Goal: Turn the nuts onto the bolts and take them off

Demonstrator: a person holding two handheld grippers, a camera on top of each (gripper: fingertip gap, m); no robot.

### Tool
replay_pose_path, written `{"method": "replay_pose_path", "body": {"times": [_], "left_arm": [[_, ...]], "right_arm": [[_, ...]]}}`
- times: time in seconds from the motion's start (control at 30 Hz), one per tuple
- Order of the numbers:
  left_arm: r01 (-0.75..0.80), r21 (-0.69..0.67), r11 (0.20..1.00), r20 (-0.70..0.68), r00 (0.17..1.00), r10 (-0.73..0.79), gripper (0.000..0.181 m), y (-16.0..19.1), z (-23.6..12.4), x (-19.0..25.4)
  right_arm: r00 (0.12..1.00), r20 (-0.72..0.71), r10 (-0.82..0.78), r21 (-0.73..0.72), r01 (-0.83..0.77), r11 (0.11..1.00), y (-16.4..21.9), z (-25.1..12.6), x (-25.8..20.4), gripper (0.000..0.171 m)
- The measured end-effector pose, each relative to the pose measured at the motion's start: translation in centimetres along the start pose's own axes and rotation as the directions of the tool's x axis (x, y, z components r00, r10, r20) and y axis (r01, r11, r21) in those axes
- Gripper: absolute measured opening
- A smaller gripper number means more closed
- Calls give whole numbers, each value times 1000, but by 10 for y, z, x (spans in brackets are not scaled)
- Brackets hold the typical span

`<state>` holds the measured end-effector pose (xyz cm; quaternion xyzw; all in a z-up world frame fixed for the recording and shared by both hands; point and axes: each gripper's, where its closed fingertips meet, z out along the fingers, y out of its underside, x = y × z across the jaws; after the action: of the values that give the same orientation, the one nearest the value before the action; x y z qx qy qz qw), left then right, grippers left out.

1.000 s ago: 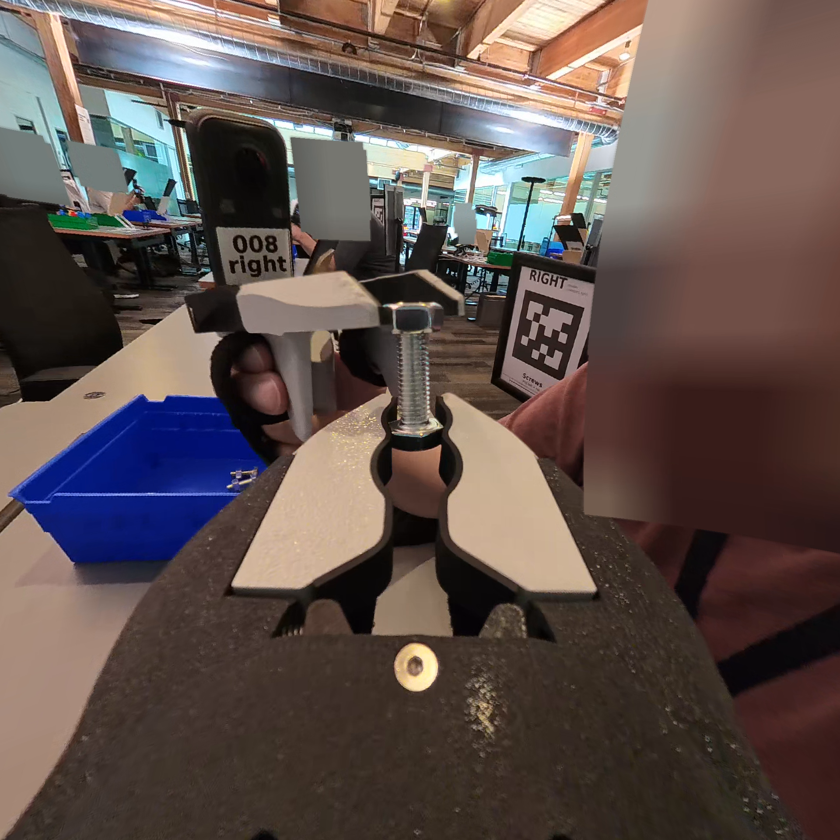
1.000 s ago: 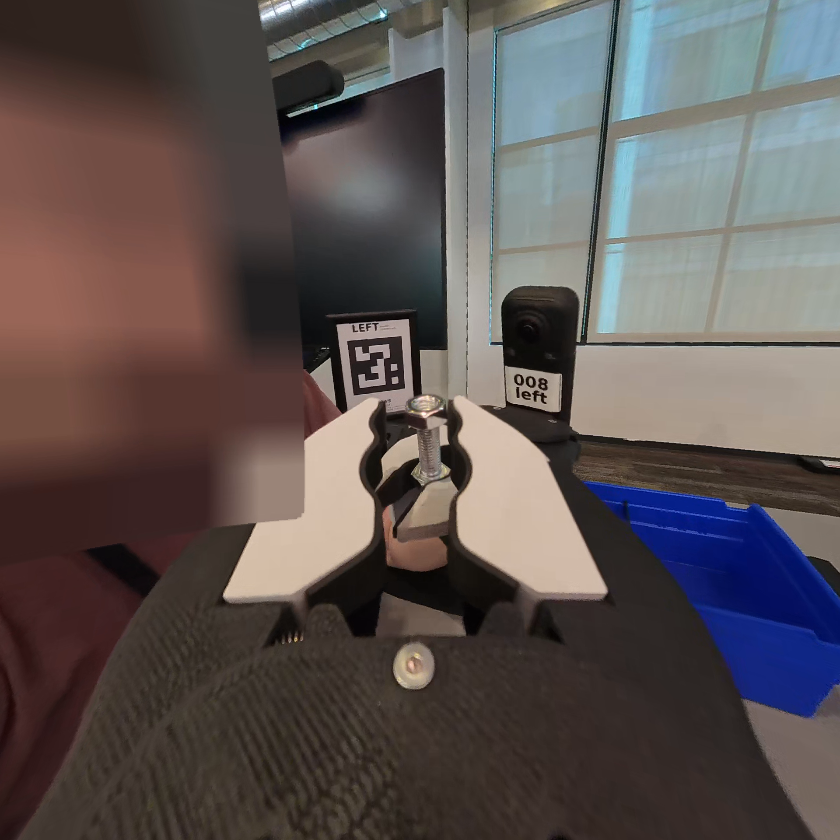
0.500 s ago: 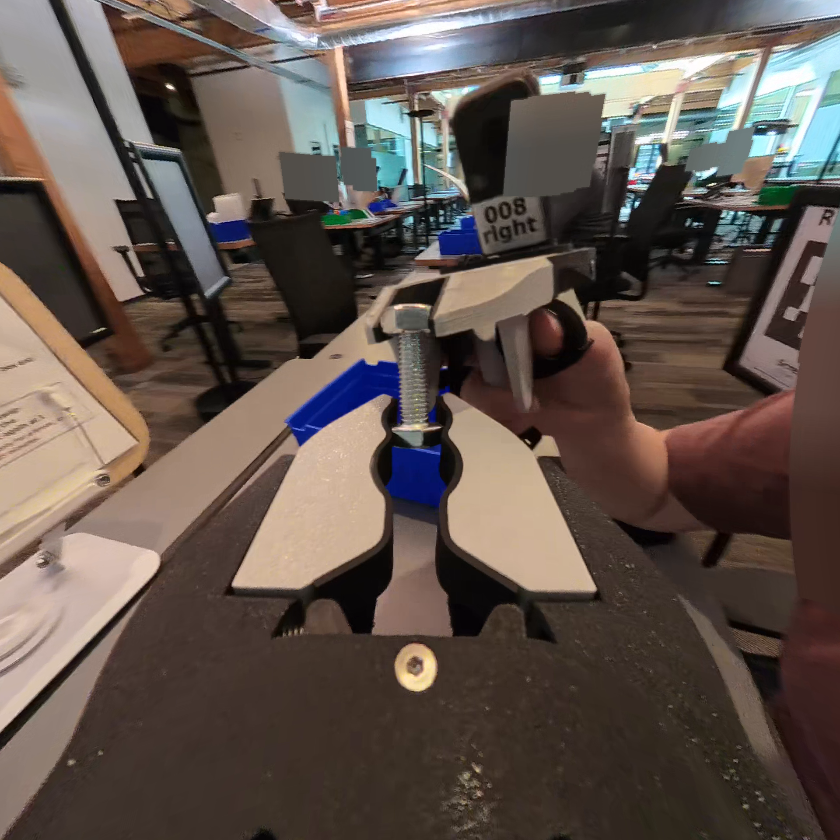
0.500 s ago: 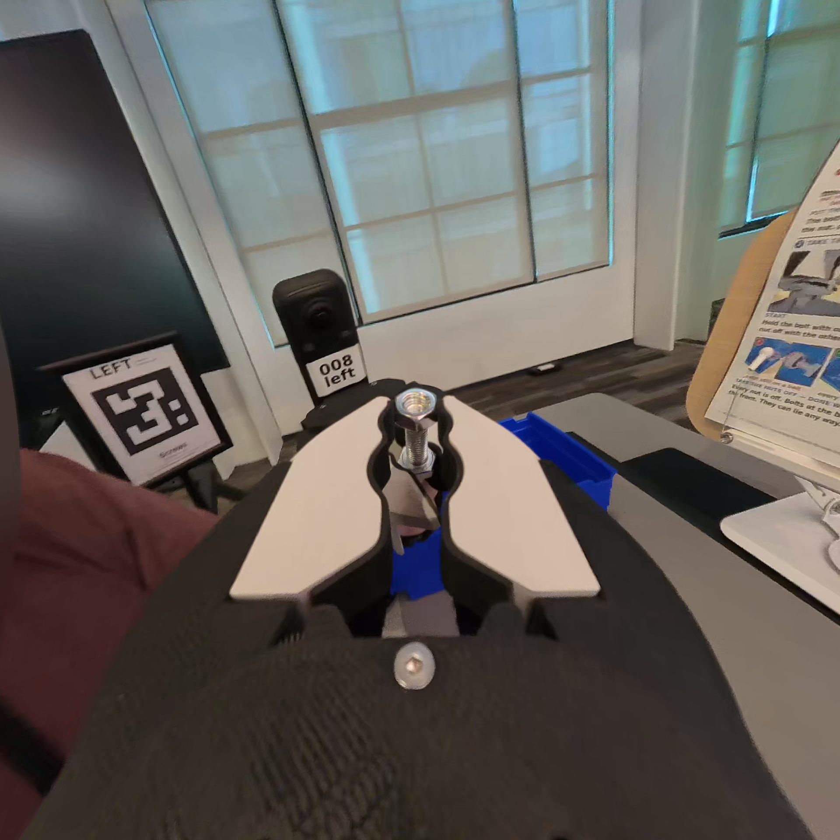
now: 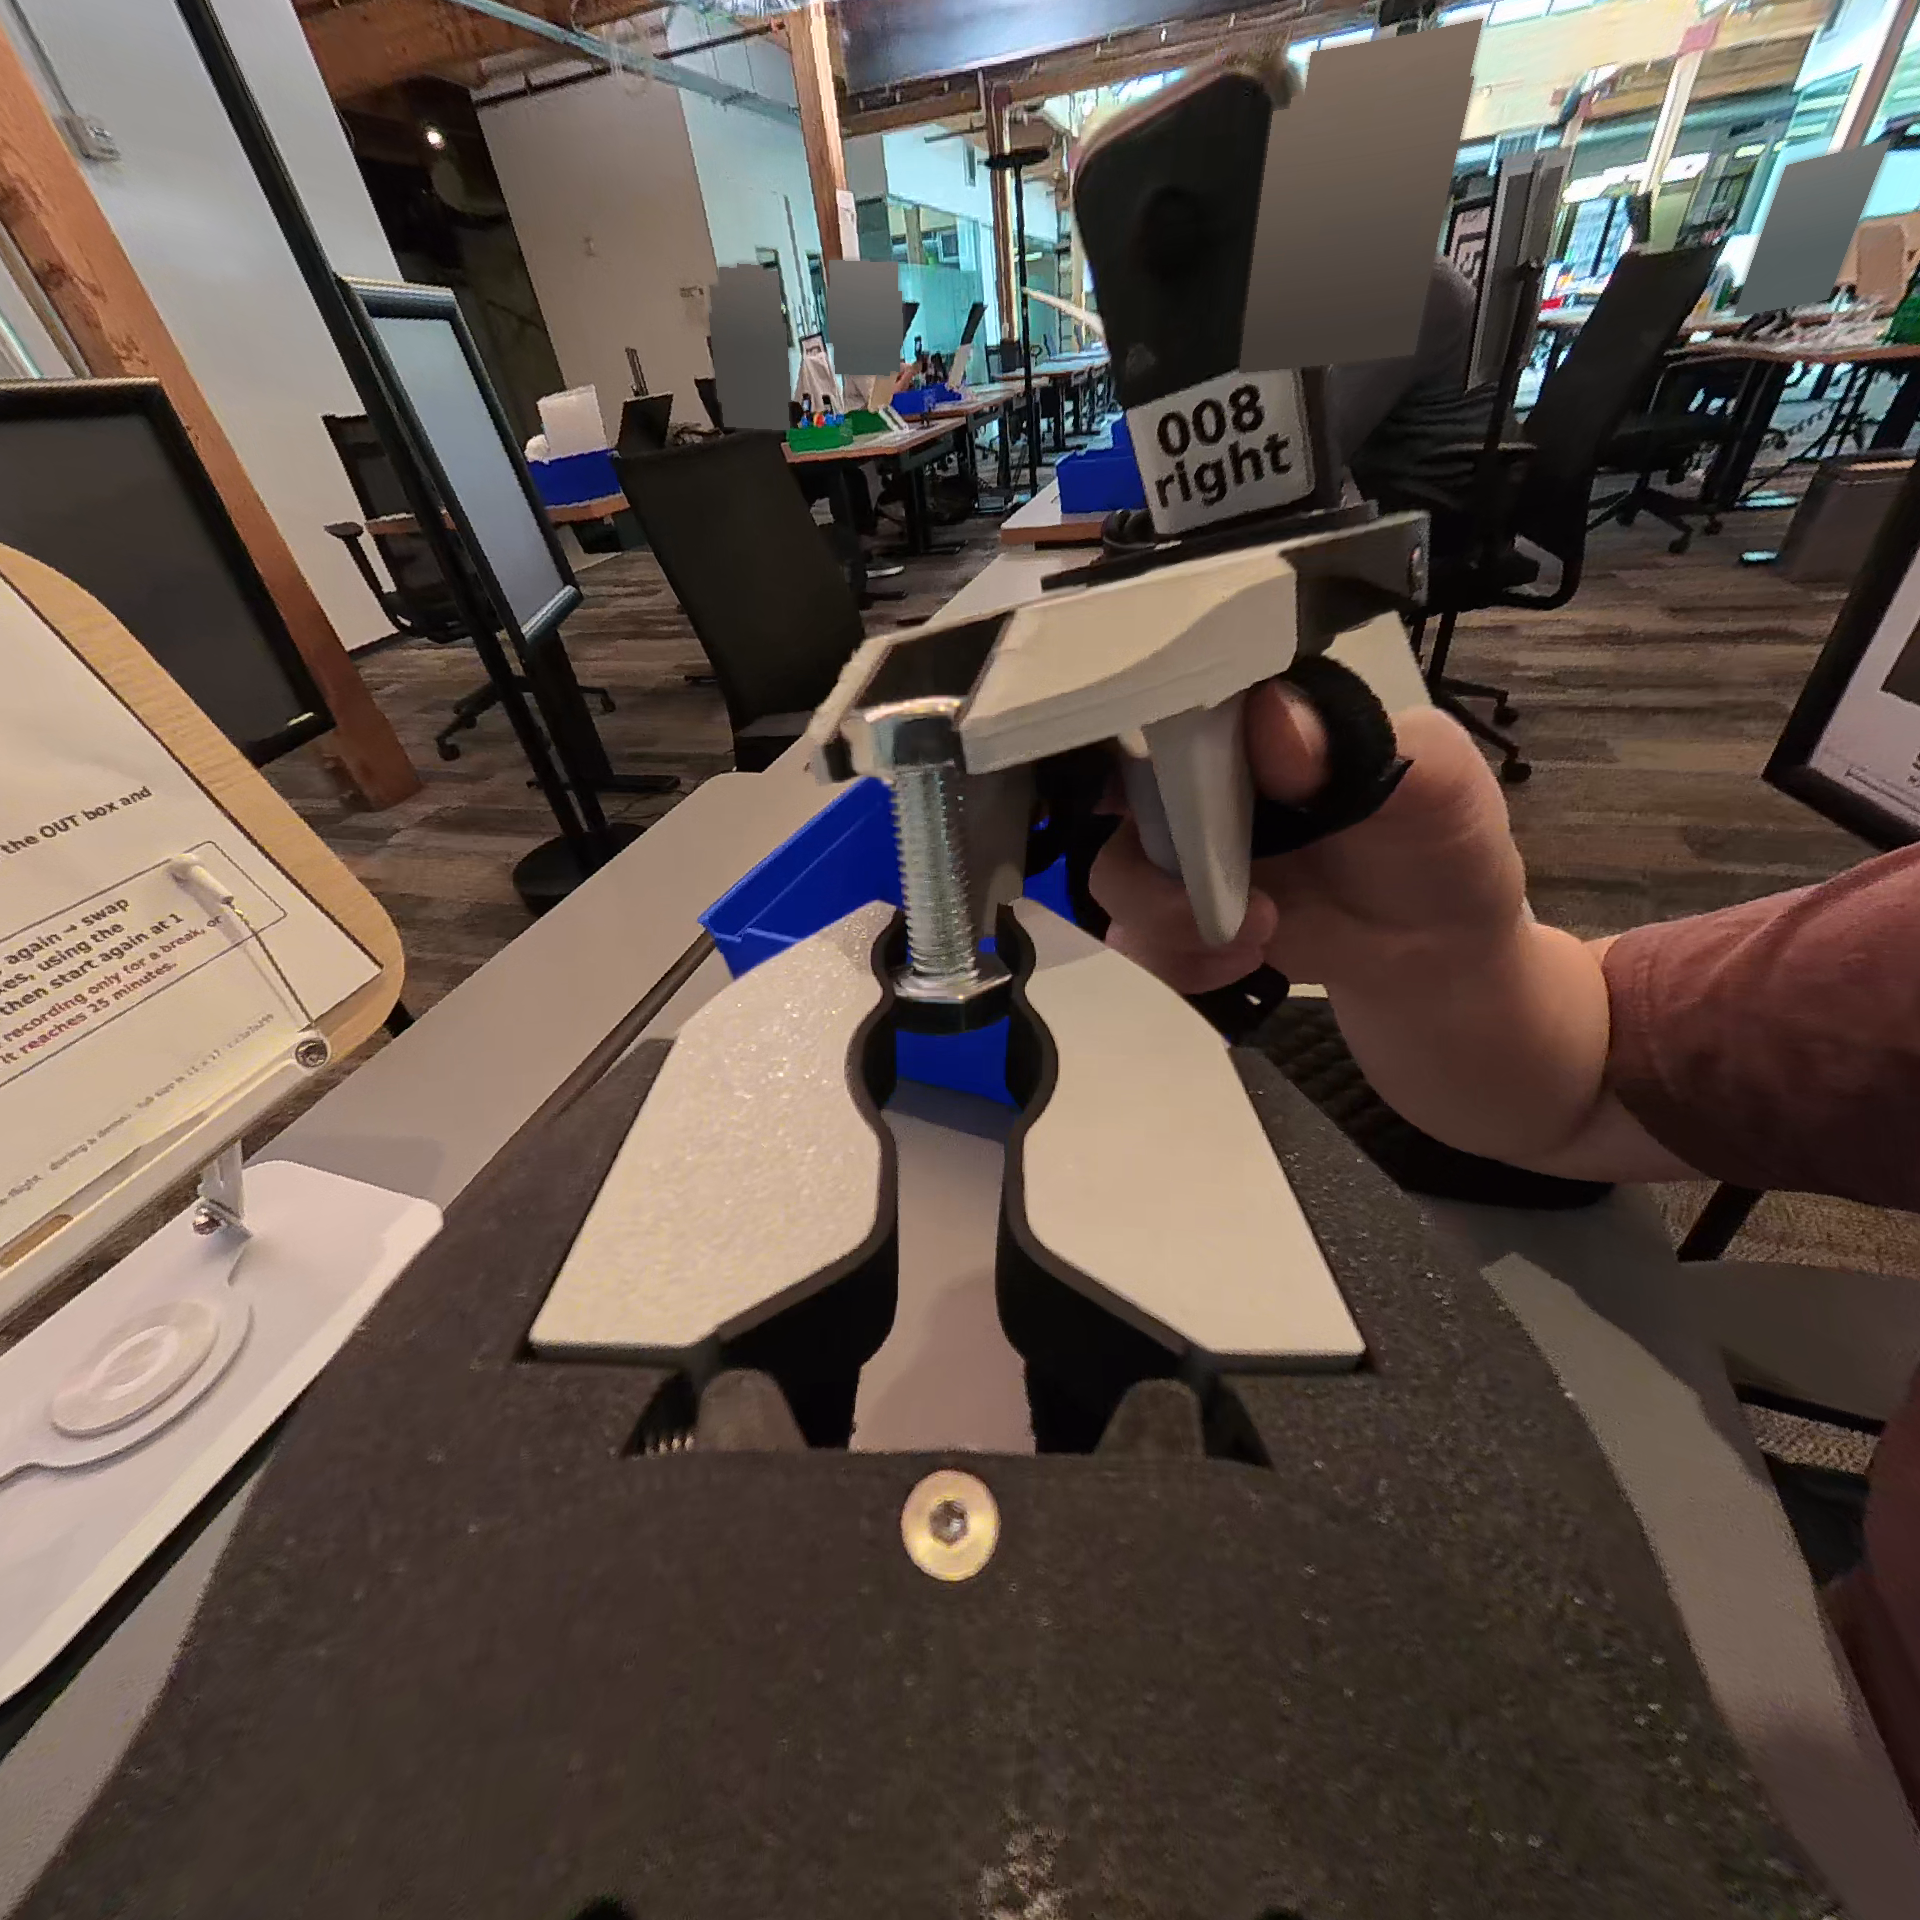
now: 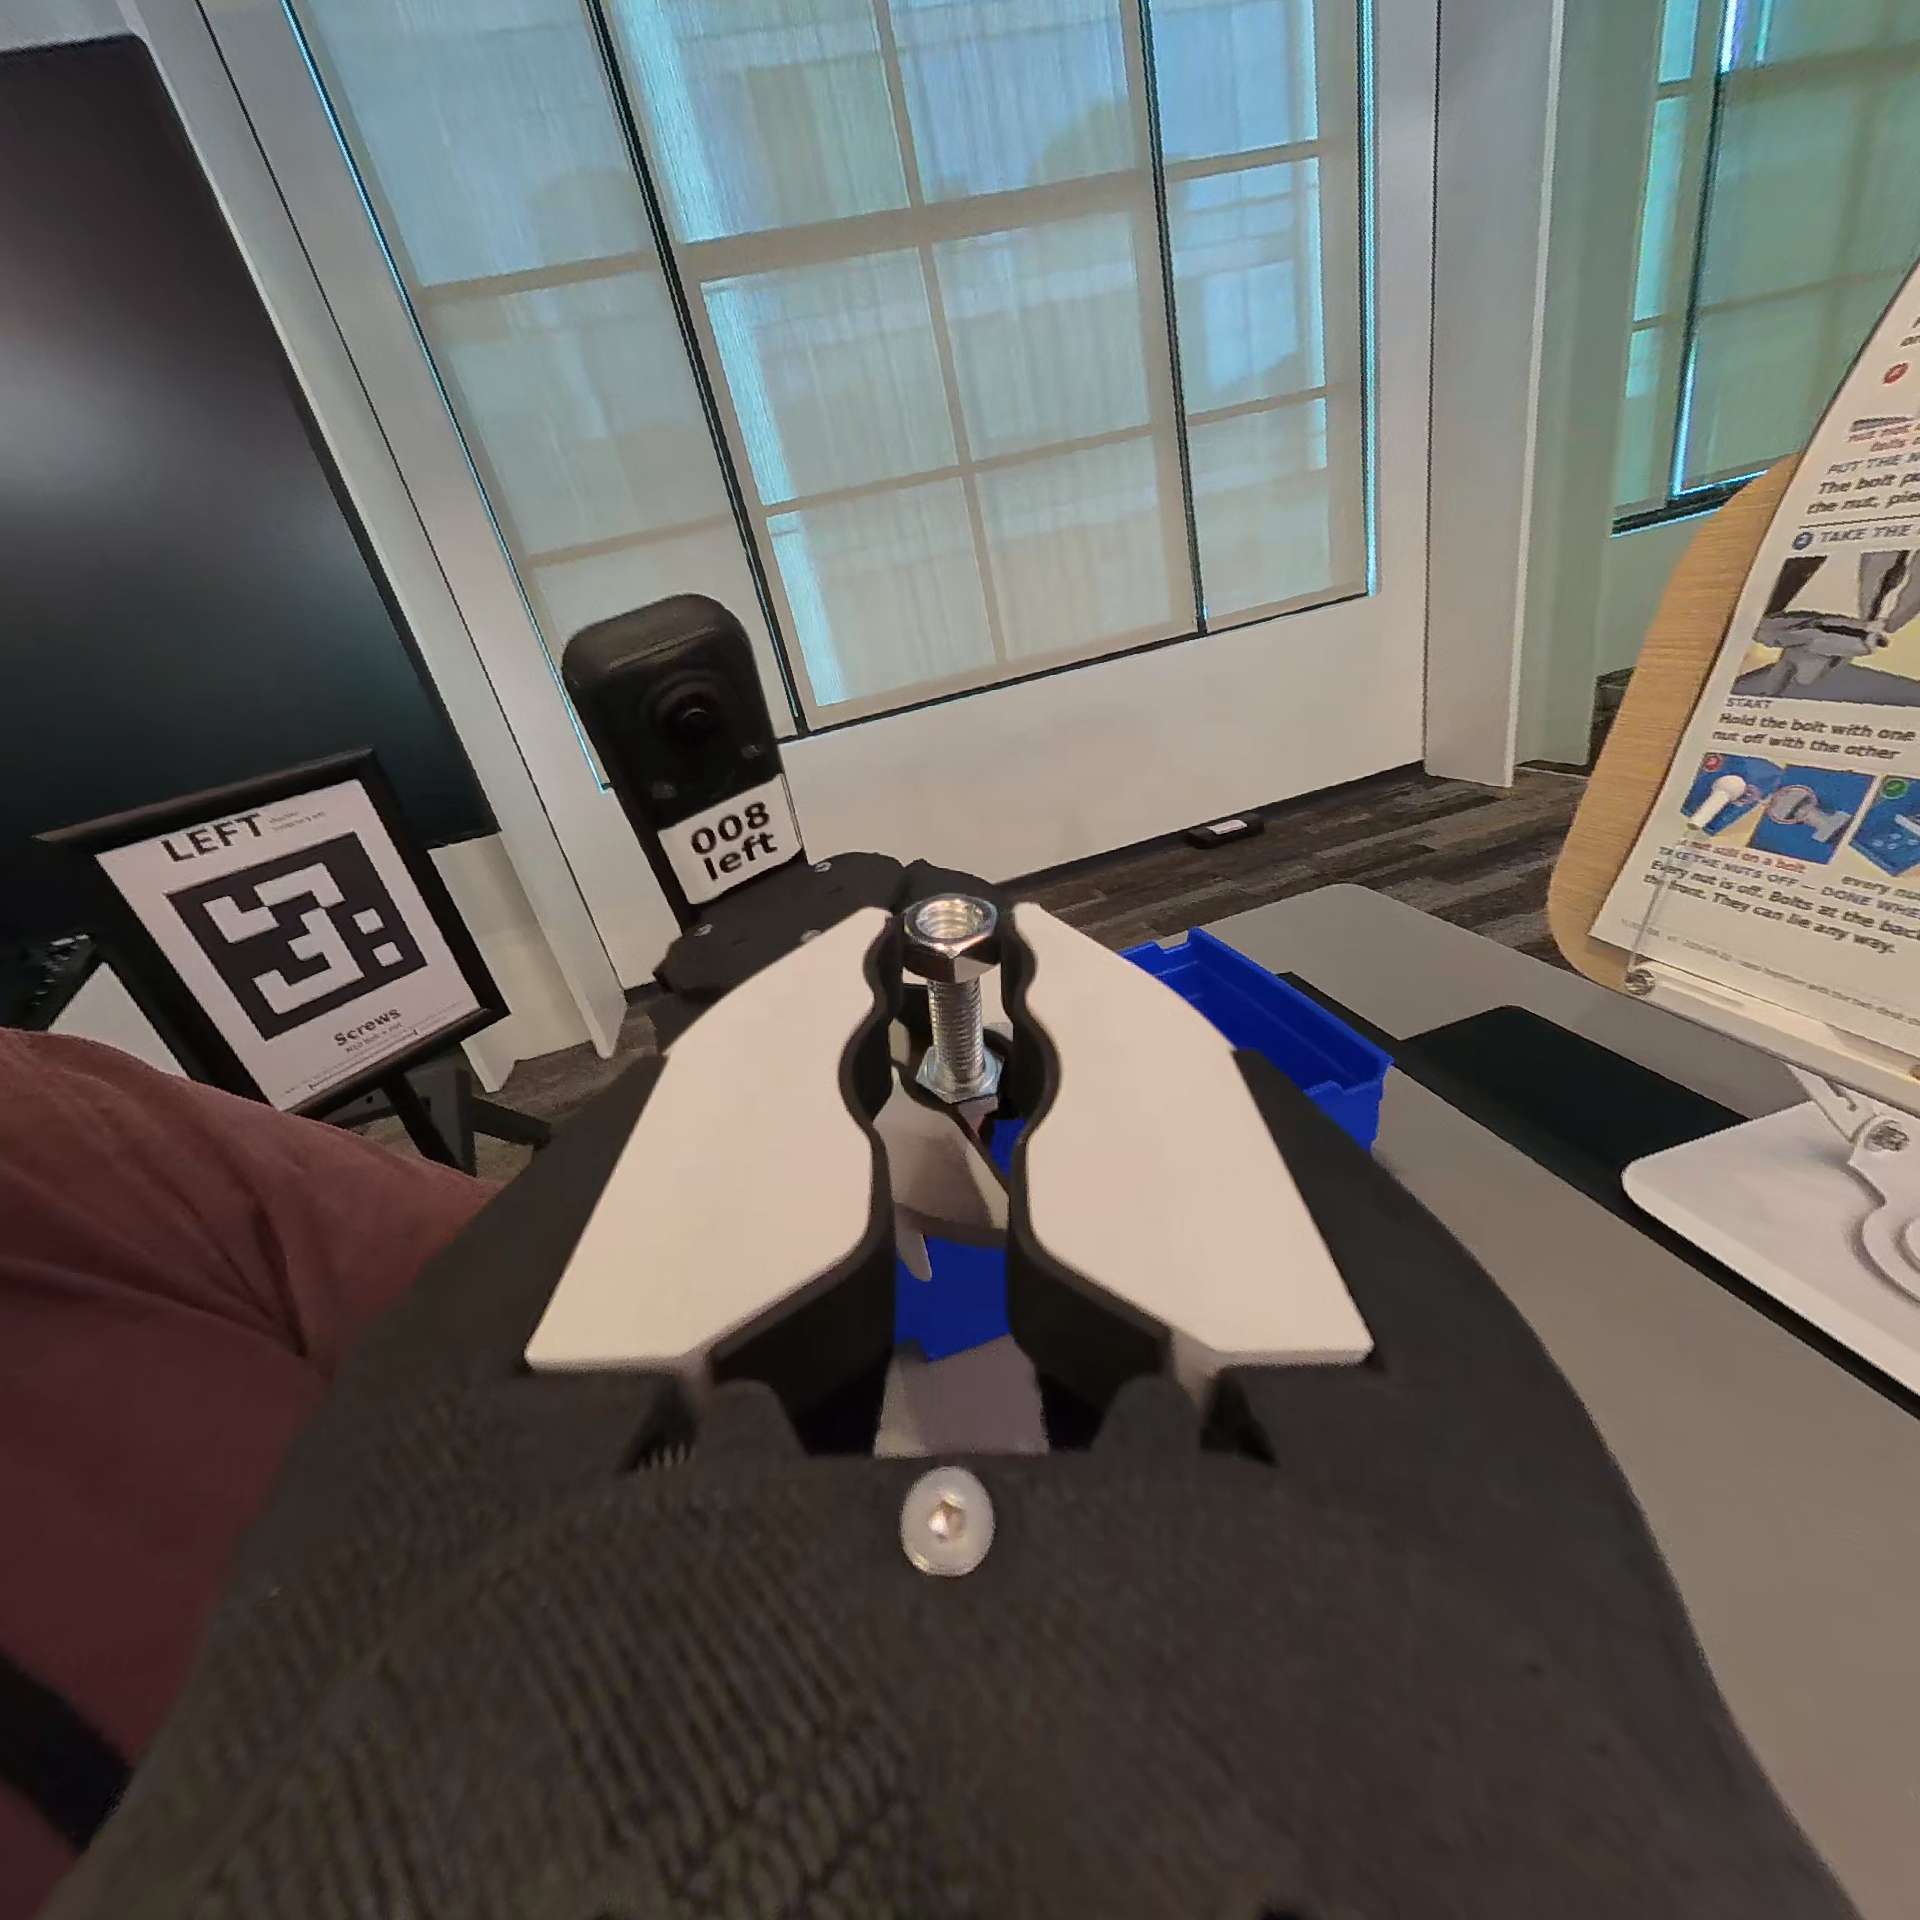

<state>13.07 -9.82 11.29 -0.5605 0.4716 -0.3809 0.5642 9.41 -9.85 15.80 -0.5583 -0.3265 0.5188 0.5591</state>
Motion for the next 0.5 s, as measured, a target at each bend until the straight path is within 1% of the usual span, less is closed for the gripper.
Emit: {"method": "replay_pose_path", "body": {"times": [0.2,0.3,0.33,0.43,0.5], "left_arm": [[-28,-47,998,36,999,30,16,7,3,-3],[-43,-40,998,41,998,44,15,6,2,-3],[-48,-33,998,40,998,49,15,5,2,-3],[-56,-7,998,0,998,56,15,0,1,4],[-41,19,999,-62,997,42,15,-4,0,13]], "right_arm": [[994,-62,-95,-39,93,995,4,1,3,18],[995,-44,-93,-34,92,995,3,1,1,18],[995,-25,-100,-31,100,995,2,1,-1,19],[990,100,-97,-8,98,995,-7,-4,-16,36],[978,177,-106,1,108,994,-13,-10,-22,37]]}}
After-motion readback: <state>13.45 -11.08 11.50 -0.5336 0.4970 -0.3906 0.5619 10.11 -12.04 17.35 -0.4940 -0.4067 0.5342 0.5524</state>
